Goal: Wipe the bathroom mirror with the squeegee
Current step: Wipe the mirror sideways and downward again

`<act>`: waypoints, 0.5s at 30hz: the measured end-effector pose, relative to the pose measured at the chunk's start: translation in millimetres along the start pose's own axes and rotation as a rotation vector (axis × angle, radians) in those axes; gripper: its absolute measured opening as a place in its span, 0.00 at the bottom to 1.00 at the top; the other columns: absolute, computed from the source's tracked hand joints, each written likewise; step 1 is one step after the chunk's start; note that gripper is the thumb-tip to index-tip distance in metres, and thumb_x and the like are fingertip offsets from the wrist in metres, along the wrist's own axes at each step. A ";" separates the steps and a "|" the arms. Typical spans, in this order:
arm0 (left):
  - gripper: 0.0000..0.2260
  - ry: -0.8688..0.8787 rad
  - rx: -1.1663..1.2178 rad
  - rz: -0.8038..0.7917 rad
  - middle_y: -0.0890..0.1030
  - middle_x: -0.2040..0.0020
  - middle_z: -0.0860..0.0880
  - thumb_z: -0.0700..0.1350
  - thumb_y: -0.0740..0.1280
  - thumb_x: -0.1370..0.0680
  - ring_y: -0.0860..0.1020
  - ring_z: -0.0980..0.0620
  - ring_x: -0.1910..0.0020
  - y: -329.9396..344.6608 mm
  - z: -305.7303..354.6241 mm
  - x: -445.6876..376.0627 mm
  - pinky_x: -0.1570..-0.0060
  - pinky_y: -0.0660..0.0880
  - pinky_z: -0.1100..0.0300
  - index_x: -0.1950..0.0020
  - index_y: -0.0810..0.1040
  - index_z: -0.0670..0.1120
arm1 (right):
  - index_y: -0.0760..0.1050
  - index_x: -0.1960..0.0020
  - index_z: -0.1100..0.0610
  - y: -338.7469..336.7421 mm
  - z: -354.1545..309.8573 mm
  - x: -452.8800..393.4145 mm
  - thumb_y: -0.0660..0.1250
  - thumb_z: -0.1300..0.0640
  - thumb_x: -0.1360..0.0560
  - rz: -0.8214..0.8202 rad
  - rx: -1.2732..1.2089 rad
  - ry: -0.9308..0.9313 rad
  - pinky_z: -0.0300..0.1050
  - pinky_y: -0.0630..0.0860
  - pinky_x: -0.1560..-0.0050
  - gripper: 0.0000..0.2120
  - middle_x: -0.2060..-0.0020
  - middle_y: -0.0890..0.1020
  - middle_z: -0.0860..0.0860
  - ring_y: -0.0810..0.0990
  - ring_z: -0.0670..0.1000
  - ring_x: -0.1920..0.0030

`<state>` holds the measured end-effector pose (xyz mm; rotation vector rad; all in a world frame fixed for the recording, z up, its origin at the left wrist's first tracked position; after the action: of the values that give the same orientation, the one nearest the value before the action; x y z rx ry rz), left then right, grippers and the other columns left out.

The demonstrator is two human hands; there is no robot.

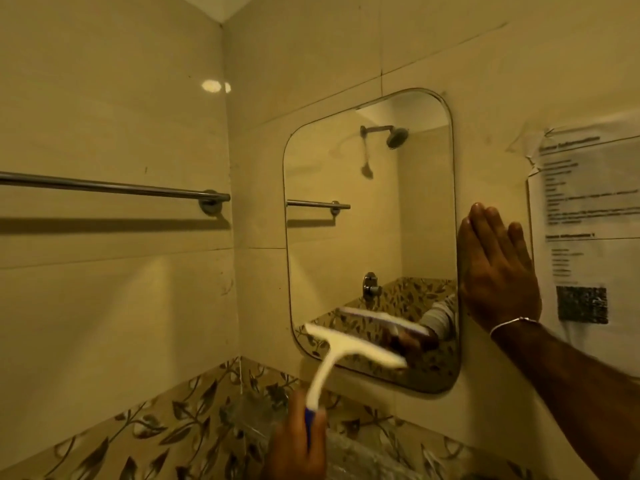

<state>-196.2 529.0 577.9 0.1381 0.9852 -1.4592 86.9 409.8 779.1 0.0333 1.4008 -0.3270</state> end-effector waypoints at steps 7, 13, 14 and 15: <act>0.07 0.202 0.264 0.339 0.72 0.67 0.50 0.49 0.57 0.17 0.70 0.58 0.76 -107.8 141.7 -149.7 0.77 0.70 0.65 0.45 0.68 0.47 | 0.61 0.24 0.68 1.8 0.8 -1.5 0.59 0.65 0.25 0.054 0.002 0.022 0.56 0.44 0.20 0.30 0.22 0.60 0.63 0.56 0.62 0.21; 0.12 0.164 0.244 0.441 0.74 0.60 0.49 0.53 0.56 0.18 0.75 0.53 0.65 -149.1 188.6 -264.3 0.61 0.79 0.52 0.42 0.67 0.45 | 0.62 0.24 0.68 8.9 1.6 -4.3 0.59 0.63 0.24 0.070 0.039 0.046 0.57 0.46 0.20 0.29 0.22 0.60 0.63 0.56 0.62 0.21; 0.14 0.152 0.210 0.447 0.76 0.57 0.48 0.54 0.56 0.18 0.76 0.52 0.63 -148.8 186.5 -274.8 0.59 0.80 0.51 0.40 0.67 0.45 | 0.62 0.24 0.68 11.7 4.9 -3.0 0.58 0.63 0.24 0.057 0.047 0.010 0.58 0.46 0.20 0.29 0.22 0.60 0.63 0.56 0.62 0.21; 0.15 0.138 0.178 0.446 0.77 0.54 0.46 0.54 0.56 0.18 0.78 0.51 0.61 -147.3 182.4 -283.1 0.57 0.80 0.51 0.38 0.67 0.45 | 0.61 0.24 0.67 -5.3 4.2 2.4 0.57 0.62 0.24 0.077 0.063 0.019 0.58 0.46 0.20 0.29 0.22 0.60 0.63 0.56 0.62 0.21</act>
<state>-184.7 603.2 937.7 0.5596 0.8648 -1.1320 90.0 403.3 778.4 0.1417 1.4042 -0.3076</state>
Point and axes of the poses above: each hand's wrist, its own x-axis away from the middle knuckle, its own y-axis out of the palm, z = x × y, the point moved 9 cm from there along -x, towards the middle knuckle
